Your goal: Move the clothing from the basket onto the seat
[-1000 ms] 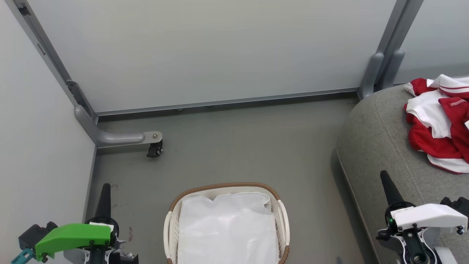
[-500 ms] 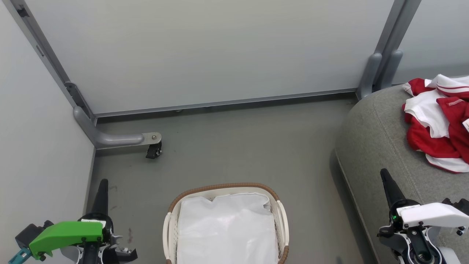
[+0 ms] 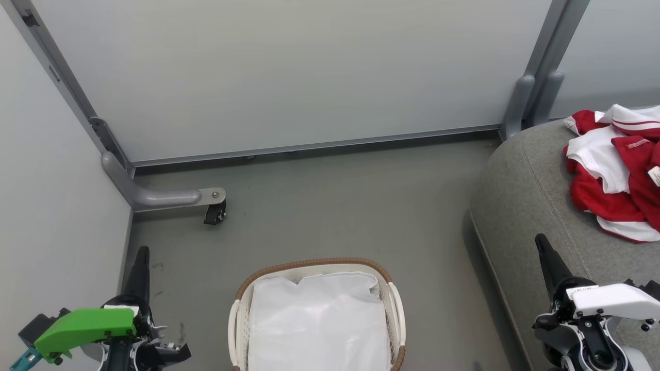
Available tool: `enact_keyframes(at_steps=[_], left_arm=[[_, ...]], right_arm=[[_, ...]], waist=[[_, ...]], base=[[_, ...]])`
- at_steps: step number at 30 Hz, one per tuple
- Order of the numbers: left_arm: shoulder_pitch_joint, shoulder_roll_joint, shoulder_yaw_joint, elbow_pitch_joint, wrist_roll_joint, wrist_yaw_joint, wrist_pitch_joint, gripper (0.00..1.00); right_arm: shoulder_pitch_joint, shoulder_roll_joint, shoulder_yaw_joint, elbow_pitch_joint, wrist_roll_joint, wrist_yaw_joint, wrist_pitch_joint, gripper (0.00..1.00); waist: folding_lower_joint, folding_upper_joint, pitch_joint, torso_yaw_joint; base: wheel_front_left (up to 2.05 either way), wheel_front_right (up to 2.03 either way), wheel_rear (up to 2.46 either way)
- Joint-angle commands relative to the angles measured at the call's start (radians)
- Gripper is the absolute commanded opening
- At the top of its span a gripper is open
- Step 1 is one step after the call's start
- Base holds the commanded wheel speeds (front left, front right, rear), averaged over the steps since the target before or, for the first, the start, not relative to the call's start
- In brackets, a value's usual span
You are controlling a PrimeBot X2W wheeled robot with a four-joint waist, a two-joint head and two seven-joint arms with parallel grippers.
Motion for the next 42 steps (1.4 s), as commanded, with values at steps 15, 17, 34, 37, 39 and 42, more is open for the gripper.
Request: enact_keyframes(at_steps=[15,17,34,37,39,42], left_arm=[[-0.021,0.006,0.021,-0.011,-0.103,-0.01,0.03,0.0],[-0.02,0.006,0.02,-0.01,-0.1,-0.01,0.031,0.0],[-0.021,0.006,0.021,-0.011,-0.099,-0.01,0.031,0.0],[-0.021,0.006,0.021,-0.011,-0.099,-0.01,0.031,0.0],[-0.021,0.006,0.021,-0.011,-0.099,-0.01,0.031,0.0],[-0.021,0.006,0.021,-0.01,-0.099,-0.01,0.031,0.0]], right_arm=[[-0.011,-0.007,-0.008,-0.012,0.121,-0.001,0.03,0.0],[-0.011,-0.007,-0.008,-0.012,0.118,-0.001,0.03,0.0],[-0.011,-0.007,-0.007,-0.011,0.118,-0.001,0.029,0.0],[-0.011,-0.007,-0.007,-0.011,0.118,-0.001,0.029,0.0],[-0.011,-0.007,-0.007,-0.011,0.118,-0.001,0.029,0.0],[-0.011,-0.007,-0.007,-0.011,0.118,-0.001,0.029,0.0]], waist=[[0.0,0.0,-0.004,-0.005],[0.0,0.0,-0.004,-0.005],[0.0,0.0,-0.004,-0.005],[0.0,0.0,-0.004,-0.005],[0.0,0.0,-0.004,-0.005],[0.0,0.0,-0.004,-0.005]], base=[[0.0,0.0,0.0],[0.0,0.0,0.0],[0.0,0.0,0.0],[0.0,0.0,0.0],[0.0,0.0,0.0],[0.0,0.0,0.0]])
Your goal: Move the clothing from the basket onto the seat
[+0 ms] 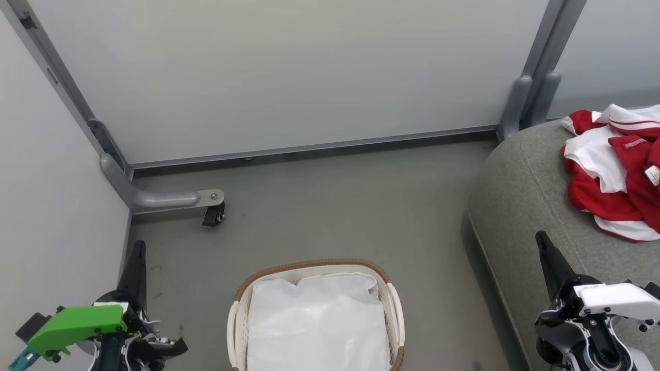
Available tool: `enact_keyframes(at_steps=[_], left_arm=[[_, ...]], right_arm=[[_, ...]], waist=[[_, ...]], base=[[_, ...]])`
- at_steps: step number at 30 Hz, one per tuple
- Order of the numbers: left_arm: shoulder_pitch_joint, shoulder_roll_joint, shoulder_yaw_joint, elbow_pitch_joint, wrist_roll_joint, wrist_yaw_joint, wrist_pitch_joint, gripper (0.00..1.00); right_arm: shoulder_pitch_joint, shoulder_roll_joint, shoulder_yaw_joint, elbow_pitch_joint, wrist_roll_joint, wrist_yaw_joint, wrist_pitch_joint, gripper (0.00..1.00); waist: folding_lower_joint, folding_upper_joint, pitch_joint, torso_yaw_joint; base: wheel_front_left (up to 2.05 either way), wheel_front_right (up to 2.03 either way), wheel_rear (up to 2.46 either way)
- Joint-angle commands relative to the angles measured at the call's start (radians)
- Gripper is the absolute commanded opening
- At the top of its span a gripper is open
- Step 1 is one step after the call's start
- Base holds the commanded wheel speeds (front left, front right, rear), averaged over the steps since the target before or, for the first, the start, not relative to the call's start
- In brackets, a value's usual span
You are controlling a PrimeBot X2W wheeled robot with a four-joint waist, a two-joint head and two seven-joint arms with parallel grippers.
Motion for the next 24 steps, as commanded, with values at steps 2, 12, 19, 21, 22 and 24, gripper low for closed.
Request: enact_keyframes(at_steps=[2,12,19,21,22,24], left_arm=[[-0.01,0.005,0.003,-0.002,-0.003,-0.006,0.004,0.0],[-0.01,0.005,0.003,-0.002,-0.002,-0.006,0.005,0.0],[-0.01,0.005,0.003,-0.002,-0.002,-0.006,0.005,0.0],[-0.01,0.005,0.003,-0.002,-0.002,-0.006,0.005,0.0],[-0.01,0.005,0.003,-0.002,-0.002,-0.006,0.005,0.0],[-0.01,0.005,0.003,-0.002,-0.002,-0.006,0.005,0.0]], right_arm=[[-0.008,-0.006,-0.002,-0.004,0.003,-0.001,0.001,0.0],[-0.008,-0.006,-0.002,-0.004,0.003,-0.001,0.001,0.0],[-0.008,-0.006,-0.002,-0.004,0.003,-0.001,0.001,0.0],[-0.008,-0.006,-0.002,-0.004,0.003,-0.001,0.001,0.0],[-0.008,-0.006,-0.002,-0.004,0.003,-0.001,0.001,0.0],[-0.008,-0.006,-0.002,-0.004,0.003,-0.001,0.001,0.0]], waist=[[0.0,0.0,0.0,0.0],[0.0,0.0,0.0,0.0],[0.0,0.0,0.0,0.0],[0.0,0.0,0.0,0.0],[0.0,0.0,0.0,0.0],[0.0,0.0,0.0,0.0]], base=[[0.0,0.0,0.0],[0.0,0.0,0.0],[0.0,0.0,0.0],[0.0,0.0,0.0],[0.0,0.0,0.0],[0.0,0.0,0.0]])
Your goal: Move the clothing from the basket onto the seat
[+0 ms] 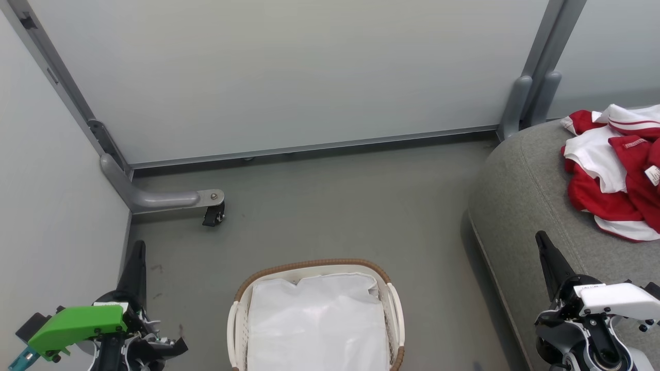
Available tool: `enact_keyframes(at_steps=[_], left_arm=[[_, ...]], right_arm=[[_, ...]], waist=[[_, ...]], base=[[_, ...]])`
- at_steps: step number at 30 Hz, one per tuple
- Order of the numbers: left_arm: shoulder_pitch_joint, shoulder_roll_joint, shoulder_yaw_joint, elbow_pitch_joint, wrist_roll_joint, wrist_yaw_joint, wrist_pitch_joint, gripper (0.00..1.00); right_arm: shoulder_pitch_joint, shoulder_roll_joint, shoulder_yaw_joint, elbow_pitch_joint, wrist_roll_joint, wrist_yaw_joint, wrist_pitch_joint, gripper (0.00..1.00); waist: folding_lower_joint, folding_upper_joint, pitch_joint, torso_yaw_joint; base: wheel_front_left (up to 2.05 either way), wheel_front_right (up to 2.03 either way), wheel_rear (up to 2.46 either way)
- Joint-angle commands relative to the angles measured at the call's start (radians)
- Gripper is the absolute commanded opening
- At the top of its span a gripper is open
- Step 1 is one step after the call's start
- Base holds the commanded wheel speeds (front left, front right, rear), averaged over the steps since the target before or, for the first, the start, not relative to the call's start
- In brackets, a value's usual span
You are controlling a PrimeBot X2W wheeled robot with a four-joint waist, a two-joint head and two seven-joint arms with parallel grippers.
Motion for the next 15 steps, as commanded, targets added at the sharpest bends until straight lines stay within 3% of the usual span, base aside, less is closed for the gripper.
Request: enact_keyframes(at_steps=[1,15], left_arm=[[-0.01,0.005,0.003,-0.002,-0.002,-0.006,0.005,0.0],[-0.01,0.005,0.003,-0.002,-0.002,-0.006,0.004,0.0]], right_arm=[[-0.008,-0.006,-0.002,-0.003,0.003,-0.001,0.001,0.0],[-0.008,-0.006,-0.002,-0.003,0.004,-0.001,0.001,0.0]], waist=[[0.0,0.0,0.0,0.0],[0.0,0.0,0.0,0.0]], base=[[0.0,0.0,0.0],[0.0,0.0,0.0]])
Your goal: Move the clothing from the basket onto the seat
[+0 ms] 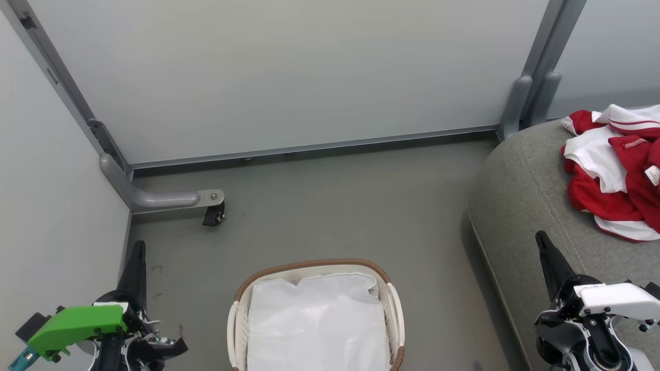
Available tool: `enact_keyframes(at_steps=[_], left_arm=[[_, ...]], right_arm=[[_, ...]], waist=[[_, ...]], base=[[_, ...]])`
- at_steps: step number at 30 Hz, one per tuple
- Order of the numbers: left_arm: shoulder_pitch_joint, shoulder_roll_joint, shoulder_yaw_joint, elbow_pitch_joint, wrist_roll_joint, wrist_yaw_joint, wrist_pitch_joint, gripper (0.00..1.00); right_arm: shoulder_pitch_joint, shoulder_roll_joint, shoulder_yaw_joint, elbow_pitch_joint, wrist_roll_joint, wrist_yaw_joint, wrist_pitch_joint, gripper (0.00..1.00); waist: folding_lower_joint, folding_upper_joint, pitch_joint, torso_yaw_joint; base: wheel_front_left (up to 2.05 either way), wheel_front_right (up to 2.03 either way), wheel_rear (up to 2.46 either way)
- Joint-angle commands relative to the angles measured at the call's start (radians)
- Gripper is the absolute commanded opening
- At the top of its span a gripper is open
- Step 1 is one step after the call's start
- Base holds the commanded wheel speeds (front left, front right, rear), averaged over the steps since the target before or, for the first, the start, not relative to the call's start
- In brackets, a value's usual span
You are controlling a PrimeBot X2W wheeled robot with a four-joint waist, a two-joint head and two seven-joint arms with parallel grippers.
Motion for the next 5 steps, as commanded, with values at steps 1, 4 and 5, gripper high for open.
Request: enact_keyframes(at_steps=[1,4,5], left_arm=[[-0.01,0.005,0.003,-0.002,-0.002,-0.006,0.004,0.0],[-0.01,0.005,0.003,-0.002,-0.002,-0.006,0.004,0.0],[-0.01,0.005,0.003,-0.002,-0.002,-0.006,0.004,0.0]], right_arm=[[-0.008,-0.006,-0.002,-0.003,0.004,-0.001,0.001,0.0],[-0.008,-0.006,-0.002,-0.003,0.004,-0.001,0.001,0.0],[-0.008,-0.006,-0.002,-0.003,0.004,-0.001,0.001,0.0]], waist=[[0.0,0.0,0.0,0.0],[0.0,0.0,0.0,0.0],[0.0,0.0,0.0,0.0]], base=[[0.0,0.0,0.0],[0.0,0.0,0.0],[0.0,0.0,0.0]])
